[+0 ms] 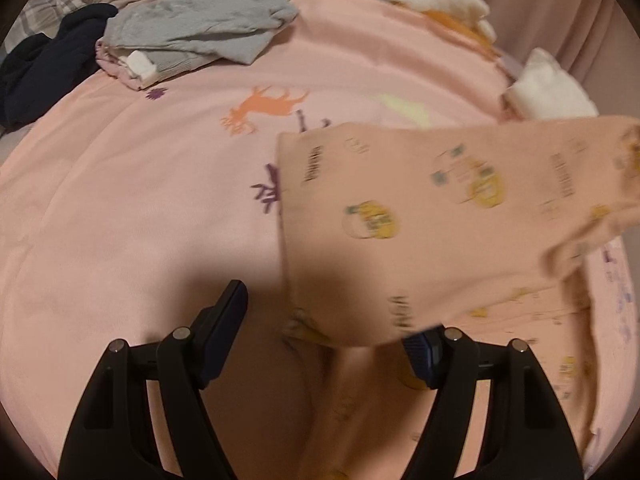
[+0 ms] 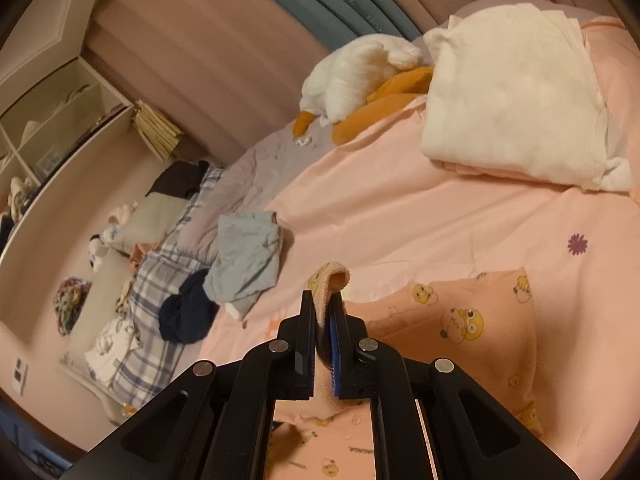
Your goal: Fold small clothes
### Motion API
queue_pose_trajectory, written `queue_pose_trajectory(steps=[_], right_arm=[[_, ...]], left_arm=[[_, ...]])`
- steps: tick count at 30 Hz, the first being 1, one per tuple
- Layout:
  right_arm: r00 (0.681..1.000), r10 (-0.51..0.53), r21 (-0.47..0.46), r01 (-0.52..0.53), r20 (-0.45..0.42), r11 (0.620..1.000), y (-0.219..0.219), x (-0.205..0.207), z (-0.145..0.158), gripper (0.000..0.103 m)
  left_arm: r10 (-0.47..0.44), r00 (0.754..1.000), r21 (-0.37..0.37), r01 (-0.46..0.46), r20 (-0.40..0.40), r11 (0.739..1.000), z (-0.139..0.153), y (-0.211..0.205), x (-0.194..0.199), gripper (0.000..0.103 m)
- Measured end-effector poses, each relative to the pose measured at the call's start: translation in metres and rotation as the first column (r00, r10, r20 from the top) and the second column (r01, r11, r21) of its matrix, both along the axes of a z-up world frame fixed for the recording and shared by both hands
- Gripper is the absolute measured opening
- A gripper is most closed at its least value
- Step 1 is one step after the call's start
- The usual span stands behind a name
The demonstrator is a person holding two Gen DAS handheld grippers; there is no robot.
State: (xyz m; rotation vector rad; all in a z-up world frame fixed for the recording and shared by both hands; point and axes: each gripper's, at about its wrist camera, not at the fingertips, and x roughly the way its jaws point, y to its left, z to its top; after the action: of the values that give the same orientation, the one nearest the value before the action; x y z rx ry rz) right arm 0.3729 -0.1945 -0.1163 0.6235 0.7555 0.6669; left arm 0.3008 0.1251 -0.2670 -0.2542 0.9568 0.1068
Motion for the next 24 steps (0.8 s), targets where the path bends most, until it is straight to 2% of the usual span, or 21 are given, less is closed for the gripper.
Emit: queue_pose_trajectory(steps=[3,6,11,13,16,18,22,24], right_arm=[[0.999,-0.03,-0.013,0.03,0.012,0.999,-0.012,-0.001,-0.001,0.008],[0.996,-0.086,-0.039,0.086,-0.015,0.996,-0.03,0.006,-0.011,0.008],[0.984,-0.152,-0.121,0.141,-0.09,0.983,-0.059,0.018,-0.046,0.008],[0.978,-0.156,-0.132,0.137,-0.141,0.982,-0.068,0.026,-0.069,0.008],[0.963,-0.131,-0.192,0.086,-0.234,0.978,-0.062,0.034,-0.107,0.008],[0.959,-0.132,-0.243,0.07,-0.25,0.968,-0.053,0.034,-0.124,0.008],[0.966,-0.127,-0.242,0.071,-0.227,0.968,-0.046,0.034,-0.122,0.008],[0.97,-0.12,-0.256,0.063,-0.213,0.965,-0.042,0.035,-0.115,0.008]], left_arm=[[0.002,1.0,0.057,-0.003,0.013,0.998,0.0,-0.007,-0.002,0.071],[0.019,1.0,0.097,-0.021,0.015,0.995,-0.002,-0.011,-0.003,0.069],[0.017,1.0,0.107,-0.019,0.016,0.994,-0.004,-0.007,-0.003,0.07],[0.025,1.0,0.1,-0.026,0.018,0.995,-0.005,-0.005,-0.003,0.07],[0.051,0.998,0.048,-0.053,0.046,0.997,-0.005,0.002,-0.007,0.071],[0.065,0.995,-0.014,-0.064,0.072,0.998,-0.006,0.01,-0.011,0.071],[0.088,0.991,-0.127,-0.075,0.101,0.989,-0.006,0.023,-0.015,0.07],[0.115,0.986,-0.199,-0.089,0.123,0.976,-0.007,0.032,-0.02,0.068]])
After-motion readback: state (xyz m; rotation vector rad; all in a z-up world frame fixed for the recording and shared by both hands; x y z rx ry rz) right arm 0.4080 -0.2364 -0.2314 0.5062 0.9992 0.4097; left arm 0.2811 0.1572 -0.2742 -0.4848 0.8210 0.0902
